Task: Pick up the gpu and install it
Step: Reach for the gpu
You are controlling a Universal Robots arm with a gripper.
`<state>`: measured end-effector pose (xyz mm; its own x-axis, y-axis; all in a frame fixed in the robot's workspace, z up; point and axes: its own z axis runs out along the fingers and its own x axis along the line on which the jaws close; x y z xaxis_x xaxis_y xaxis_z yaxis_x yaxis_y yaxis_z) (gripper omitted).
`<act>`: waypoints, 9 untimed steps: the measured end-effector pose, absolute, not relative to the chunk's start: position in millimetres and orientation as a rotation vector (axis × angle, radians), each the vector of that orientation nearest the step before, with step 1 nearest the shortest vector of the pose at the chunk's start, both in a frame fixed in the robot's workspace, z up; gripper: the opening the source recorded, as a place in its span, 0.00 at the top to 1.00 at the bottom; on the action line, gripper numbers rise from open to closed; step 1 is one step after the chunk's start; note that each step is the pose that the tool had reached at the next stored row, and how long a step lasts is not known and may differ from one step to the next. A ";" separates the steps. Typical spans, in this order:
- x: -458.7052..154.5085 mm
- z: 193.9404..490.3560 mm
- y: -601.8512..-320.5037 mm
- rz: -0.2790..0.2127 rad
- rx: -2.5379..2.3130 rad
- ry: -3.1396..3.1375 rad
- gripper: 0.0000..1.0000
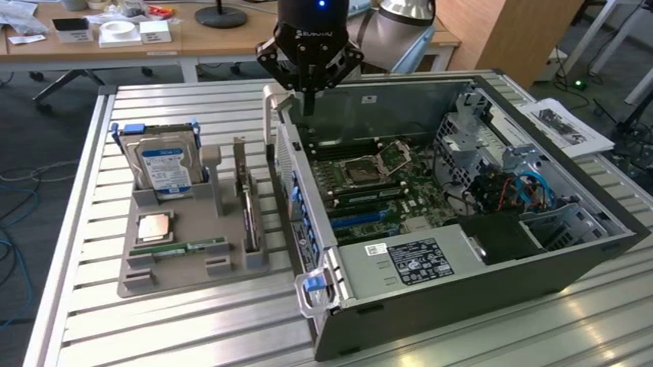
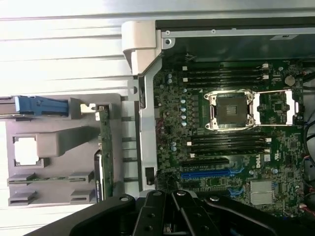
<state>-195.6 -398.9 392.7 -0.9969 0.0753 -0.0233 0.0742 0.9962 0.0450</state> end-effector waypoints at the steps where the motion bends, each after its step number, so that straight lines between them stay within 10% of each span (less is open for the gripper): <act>1: -198.2 392.7 -398.8 0.069 0.117 3.114 0.89; 9: -220.7 392.4 -398.8 0.069 0.117 3.114 0.89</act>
